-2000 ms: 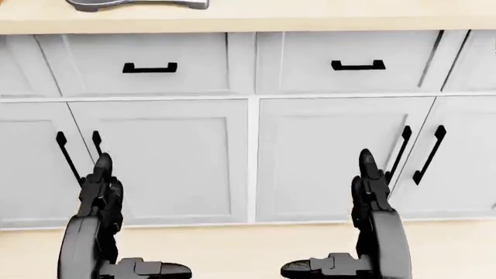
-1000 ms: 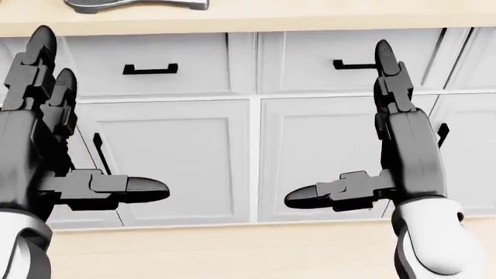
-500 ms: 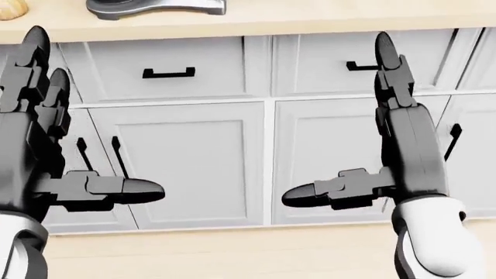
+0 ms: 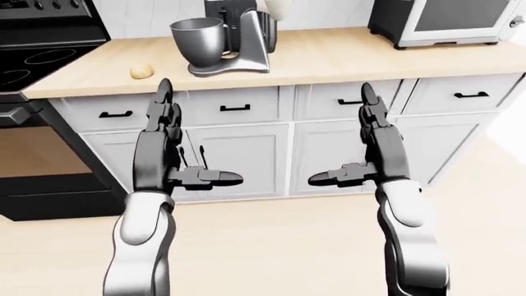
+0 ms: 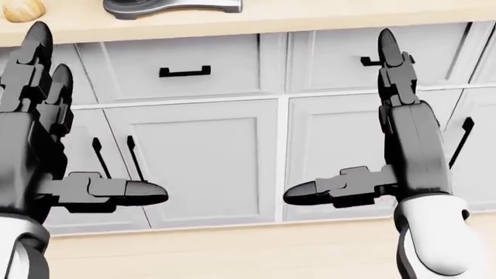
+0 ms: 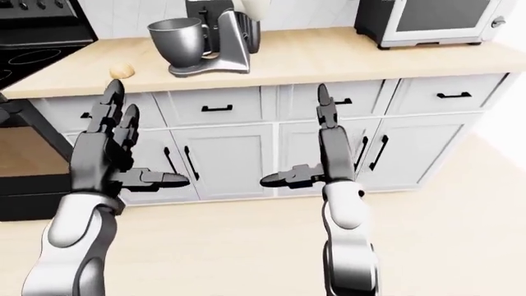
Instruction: Place the bread in the stand mixer bowl.
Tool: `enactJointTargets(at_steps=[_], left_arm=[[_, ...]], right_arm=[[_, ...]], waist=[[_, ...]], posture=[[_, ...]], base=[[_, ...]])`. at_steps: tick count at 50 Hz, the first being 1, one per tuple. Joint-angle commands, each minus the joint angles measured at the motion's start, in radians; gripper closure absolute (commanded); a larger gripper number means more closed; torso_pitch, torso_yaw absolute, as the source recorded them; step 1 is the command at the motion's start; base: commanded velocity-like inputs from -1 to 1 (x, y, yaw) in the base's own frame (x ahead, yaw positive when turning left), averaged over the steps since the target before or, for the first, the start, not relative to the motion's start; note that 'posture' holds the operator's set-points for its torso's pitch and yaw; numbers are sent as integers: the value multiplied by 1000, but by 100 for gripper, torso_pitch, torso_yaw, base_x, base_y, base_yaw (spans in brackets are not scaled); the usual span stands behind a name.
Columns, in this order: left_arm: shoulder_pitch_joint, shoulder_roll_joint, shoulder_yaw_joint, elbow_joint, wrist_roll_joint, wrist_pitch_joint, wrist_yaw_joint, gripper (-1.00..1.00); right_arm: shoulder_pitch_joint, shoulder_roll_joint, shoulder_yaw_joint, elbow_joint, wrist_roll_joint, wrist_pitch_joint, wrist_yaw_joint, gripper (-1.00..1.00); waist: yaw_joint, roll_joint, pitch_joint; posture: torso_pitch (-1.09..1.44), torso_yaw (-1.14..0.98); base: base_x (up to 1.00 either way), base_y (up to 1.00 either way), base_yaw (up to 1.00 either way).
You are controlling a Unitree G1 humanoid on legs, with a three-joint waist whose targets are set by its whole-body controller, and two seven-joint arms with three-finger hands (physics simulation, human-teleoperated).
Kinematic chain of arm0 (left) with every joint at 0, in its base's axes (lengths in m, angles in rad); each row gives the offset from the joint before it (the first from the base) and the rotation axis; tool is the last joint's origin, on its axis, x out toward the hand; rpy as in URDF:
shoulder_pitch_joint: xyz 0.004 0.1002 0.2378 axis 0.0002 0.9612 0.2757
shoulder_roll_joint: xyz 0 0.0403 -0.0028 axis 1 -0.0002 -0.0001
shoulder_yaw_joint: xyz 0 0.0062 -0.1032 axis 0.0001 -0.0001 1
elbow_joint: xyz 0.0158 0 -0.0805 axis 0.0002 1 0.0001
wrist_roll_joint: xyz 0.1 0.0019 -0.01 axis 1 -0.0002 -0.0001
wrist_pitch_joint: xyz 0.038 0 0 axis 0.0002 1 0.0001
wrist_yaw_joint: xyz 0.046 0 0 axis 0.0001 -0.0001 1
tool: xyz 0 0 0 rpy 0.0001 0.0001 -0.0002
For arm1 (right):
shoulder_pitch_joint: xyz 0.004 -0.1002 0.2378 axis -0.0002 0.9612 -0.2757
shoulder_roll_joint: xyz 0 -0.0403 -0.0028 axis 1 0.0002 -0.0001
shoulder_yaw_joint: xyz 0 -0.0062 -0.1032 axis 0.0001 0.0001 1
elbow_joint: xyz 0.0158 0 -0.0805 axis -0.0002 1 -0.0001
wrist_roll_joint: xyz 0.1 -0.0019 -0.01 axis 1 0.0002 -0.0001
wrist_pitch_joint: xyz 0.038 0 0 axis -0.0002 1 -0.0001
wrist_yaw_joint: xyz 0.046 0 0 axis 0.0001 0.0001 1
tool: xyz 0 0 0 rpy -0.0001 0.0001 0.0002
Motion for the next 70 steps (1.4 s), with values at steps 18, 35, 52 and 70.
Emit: enactJointTargets(at_steps=[18, 35, 52, 70], left_arm=[[-3, 0, 7, -20, 6, -39, 6, -100], [7, -3, 6, -10, 8, -55, 4, -100], [11, -4, 5, -10, 12, -60, 2, -100], [-1, 5, 22, -17, 3, -45, -2, -100]], right_arm=[[-20, -2, 3, -35, -9, -23, 7, -100], [-24, -2, 8, -38, -19, -15, 10, -100], [-26, -2, 10, -40, -26, -11, 12, -100], [-29, -2, 8, -34, -27, -14, 15, -100]], waist=[[-1, -137, -20], [8, -92, -2], [10, -20, 0], [7, -111, -14]], posture=[[0, 0], [0, 0], [0, 0], [0, 0]], base=[[0, 30, 0], [0, 17, 0], [0, 16, 0], [0, 16, 0]])
